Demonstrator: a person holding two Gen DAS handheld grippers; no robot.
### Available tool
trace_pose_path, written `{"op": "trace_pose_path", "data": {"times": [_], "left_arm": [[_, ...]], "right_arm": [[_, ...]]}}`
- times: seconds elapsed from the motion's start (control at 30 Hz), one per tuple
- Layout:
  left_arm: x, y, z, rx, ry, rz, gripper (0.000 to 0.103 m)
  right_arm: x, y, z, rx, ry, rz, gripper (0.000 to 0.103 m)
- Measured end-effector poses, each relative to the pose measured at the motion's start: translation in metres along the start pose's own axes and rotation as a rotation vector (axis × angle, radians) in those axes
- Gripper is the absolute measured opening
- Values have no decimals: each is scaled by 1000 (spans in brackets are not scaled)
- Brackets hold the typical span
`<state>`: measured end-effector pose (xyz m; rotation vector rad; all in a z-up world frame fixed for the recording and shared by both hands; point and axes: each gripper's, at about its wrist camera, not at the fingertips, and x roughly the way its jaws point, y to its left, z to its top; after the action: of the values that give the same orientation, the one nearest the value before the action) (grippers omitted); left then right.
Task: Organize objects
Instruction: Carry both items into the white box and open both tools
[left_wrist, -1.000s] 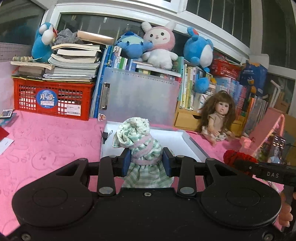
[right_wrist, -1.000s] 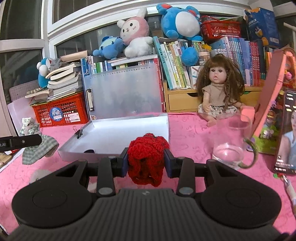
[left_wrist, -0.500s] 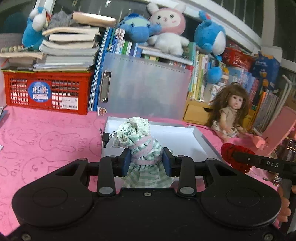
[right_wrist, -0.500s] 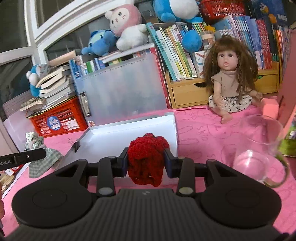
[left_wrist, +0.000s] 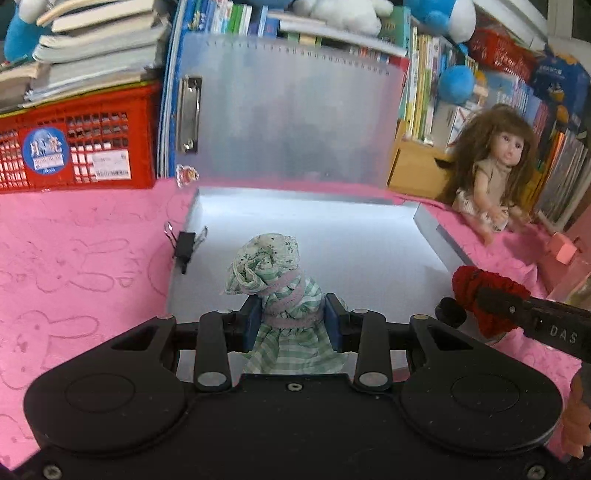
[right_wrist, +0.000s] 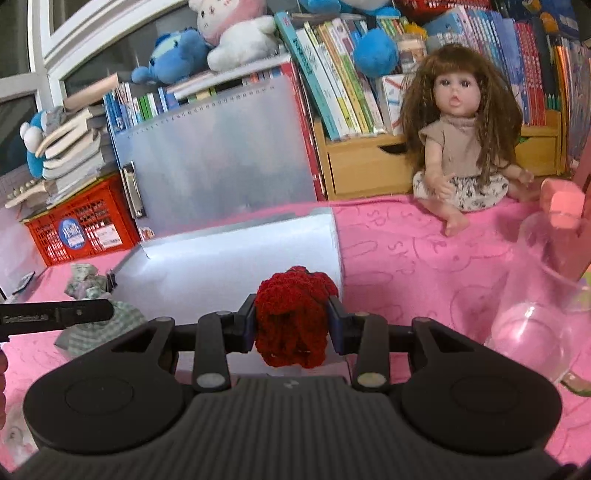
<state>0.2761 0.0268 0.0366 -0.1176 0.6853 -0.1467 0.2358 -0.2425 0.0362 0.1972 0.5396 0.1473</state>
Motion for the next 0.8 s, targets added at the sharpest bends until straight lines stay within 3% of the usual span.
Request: {"op": "trace_pose_path", "data": {"times": [0.6,0.8], "left_arm": [[24,-16,-5,30,19,39,35],[23,-28,-7,67,1,49,38]], "right_arm": [[15,6,-7,-63,55,-3,43],[16,5,-7,-50,41,6,50]]}}
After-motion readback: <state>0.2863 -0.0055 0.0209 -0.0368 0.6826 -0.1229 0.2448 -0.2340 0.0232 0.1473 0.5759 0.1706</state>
